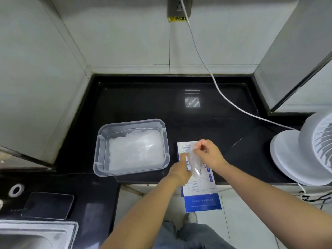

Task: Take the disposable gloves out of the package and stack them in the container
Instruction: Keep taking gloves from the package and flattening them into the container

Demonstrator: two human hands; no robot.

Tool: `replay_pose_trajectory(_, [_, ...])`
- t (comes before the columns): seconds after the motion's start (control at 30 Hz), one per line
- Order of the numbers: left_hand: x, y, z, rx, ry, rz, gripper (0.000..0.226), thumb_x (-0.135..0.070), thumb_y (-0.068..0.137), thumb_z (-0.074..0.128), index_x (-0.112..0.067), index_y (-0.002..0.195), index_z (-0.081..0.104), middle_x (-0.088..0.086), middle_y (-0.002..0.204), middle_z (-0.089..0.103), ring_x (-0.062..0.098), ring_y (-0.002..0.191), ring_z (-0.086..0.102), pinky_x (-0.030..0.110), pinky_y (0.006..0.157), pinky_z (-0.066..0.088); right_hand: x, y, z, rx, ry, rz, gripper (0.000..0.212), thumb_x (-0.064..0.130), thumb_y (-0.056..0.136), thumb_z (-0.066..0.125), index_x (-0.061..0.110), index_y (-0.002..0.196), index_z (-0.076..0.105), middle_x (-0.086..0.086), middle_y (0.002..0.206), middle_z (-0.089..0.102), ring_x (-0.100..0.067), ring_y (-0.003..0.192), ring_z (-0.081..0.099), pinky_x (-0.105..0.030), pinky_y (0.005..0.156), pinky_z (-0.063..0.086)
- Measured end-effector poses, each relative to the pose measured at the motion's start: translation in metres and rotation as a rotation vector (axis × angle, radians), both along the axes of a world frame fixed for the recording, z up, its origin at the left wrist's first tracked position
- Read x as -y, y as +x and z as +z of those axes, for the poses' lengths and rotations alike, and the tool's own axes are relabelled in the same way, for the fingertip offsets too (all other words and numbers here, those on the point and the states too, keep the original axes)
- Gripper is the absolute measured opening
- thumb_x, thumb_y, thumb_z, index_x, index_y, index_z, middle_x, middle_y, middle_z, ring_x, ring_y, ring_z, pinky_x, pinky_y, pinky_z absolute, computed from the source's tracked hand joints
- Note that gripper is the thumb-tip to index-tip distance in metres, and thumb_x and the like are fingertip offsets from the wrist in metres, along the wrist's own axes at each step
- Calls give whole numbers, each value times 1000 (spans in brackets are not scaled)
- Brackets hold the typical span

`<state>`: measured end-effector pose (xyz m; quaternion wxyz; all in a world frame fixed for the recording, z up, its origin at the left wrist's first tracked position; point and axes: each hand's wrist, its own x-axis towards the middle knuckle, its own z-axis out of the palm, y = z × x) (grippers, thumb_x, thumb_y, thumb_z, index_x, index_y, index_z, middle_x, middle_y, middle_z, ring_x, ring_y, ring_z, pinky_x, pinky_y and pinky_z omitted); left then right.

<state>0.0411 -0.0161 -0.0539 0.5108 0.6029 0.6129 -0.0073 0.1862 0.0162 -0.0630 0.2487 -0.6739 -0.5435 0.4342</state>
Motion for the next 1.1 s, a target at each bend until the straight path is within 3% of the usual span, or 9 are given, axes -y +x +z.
replay_pose_trajectory(0.1, [0,0,0,10,-17,-16,71,-18,99,49,-31,151,2,11,117,57,21,93,61,33,77,57,-5,4,19,-257,49,-135,11,16,99,51,19,89,52,-5,95,59,-17,86,59,-33,77,51])
replay_pose_trajectory(0.23, [-6,-1,1,7,-33,-7,68,-15,98,49,-23,153,9,14,123,57,29,102,63,39,83,58,-15,0,47,-378,55,-261,8,19,100,45,17,94,50,-2,91,54,-13,82,54,-25,71,48])
replay_pose_trajectory(0.33, [-13,-1,14,177,-29,210,36,-13,99,48,-15,134,42,15,119,59,29,100,64,41,89,56,-18,-1,57,-373,22,-192,8,18,99,46,16,97,53,-8,92,56,-16,79,56,-26,70,50])
replay_pose_trajectory(0.4, [-22,-3,30,284,39,385,14,-23,102,42,-19,113,50,10,110,62,25,94,66,35,87,57,-19,-3,59,-373,29,-161,8,15,98,48,13,99,56,-10,93,58,-17,79,57,-27,69,51])
replay_pose_trajectory(0.53, [-40,-17,65,608,54,806,30,-34,101,41,-8,97,56,13,98,61,19,78,60,34,73,51,-24,-12,60,-326,78,-56,8,8,92,54,7,98,59,-7,91,60,-17,85,58,-32,77,51])
replay_pose_trajectory(0.63, [-55,-33,71,483,62,777,38,-52,91,56,-14,92,61,2,90,62,15,85,59,28,73,48,-27,-26,63,-359,95,62,2,4,91,58,6,91,57,-9,81,55,-21,77,52,-35,75,45])
replay_pose_trajectory(0.77, [-65,-53,62,396,155,779,30,-31,83,73,-10,101,64,4,92,64,22,90,62,33,82,51,-33,-46,62,-347,134,115,19,-5,86,59,11,79,54,-10,76,47,-20,73,42,-31,68,36])
replay_pose_trajectory(0.93, [-64,-78,62,312,321,783,4,-19,92,63,-15,91,62,3,88,64,21,81,60,34,78,53,-39,-68,60,-293,151,136,24,-8,79,62,13,73,51,-6,73,48,-14,68,43,-30,66,38])
replay_pose_trajectory(1.1, [-57,-99,70,476,313,776,14,-14,100,45,-16,90,54,-3,74,48,10,65,42,20,56,41,-39,-88,64,-366,35,163,12,16,89,64,15,86,53,-5,84,50,-15,75,47,-32,70,42])
